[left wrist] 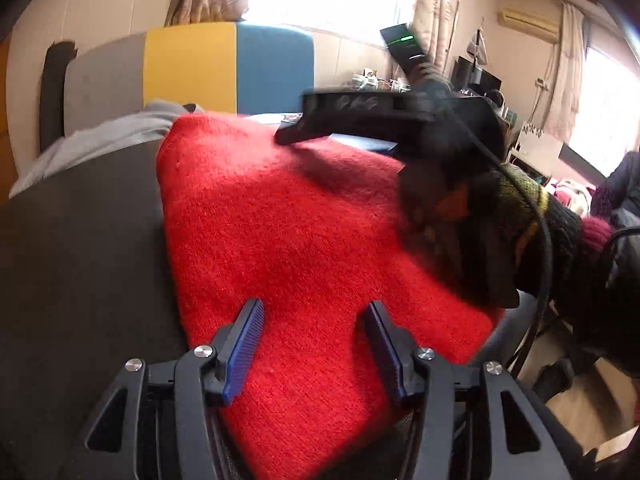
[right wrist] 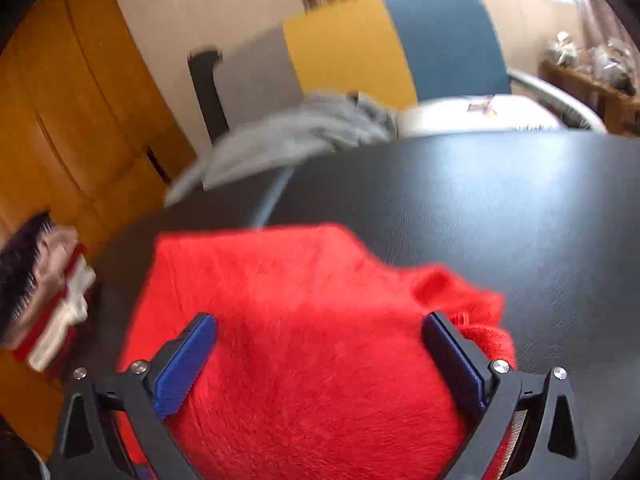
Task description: Fold clothes
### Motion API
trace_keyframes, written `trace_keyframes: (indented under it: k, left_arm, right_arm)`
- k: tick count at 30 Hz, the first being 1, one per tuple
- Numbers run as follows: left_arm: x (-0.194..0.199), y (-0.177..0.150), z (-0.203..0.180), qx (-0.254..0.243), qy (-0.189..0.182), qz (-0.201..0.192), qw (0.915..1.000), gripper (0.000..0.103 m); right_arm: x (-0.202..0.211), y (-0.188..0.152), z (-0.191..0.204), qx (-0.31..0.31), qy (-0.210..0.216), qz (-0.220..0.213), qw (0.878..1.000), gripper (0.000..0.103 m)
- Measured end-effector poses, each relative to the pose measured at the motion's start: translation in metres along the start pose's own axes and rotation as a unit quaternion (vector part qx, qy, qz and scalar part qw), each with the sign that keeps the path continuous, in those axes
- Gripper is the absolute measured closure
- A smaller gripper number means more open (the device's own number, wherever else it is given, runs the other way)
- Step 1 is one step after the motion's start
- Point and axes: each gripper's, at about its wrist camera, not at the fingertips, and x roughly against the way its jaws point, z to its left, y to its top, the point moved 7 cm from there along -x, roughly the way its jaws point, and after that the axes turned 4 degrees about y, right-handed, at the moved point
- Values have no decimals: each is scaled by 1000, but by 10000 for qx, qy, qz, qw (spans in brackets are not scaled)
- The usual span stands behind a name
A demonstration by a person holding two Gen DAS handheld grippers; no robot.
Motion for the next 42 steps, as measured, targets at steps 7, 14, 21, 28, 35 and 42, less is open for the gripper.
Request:
trace_keyframes:
  k: [7, 14, 21, 28, 35, 42]
  left_arm:
    - [9, 11, 6, 433, -285, 67, 9986, 48]
    - [43, 38, 56, 1526, -373, -236, 9873, 48]
    - [13, 43, 99, 2398, -979, 133, 9658, 46]
    - [-25, 38, 101, 2786, -1656, 397, 9452, 44]
    - [-49, 46, 80, 2395, -1692, 532, 9546, 32]
    - [-47, 39, 66, 2080, -1537, 616, 9640, 46]
  right_arm:
    - [6, 2, -9, -312, 323, -126, 9989, 0]
    - [24, 5, -17, -562, 680, -270, 9957, 0]
    - [86, 2, -30, -611, 1225, -327, 9900, 0]
    - [76, -53, -63, -1230, 1849, 621, 9731, 0]
    - [26, -48, -19, -920, 2208, 952, 9663, 0]
    - [29, -67, 8, 446, 1571, 773, 9835, 0]
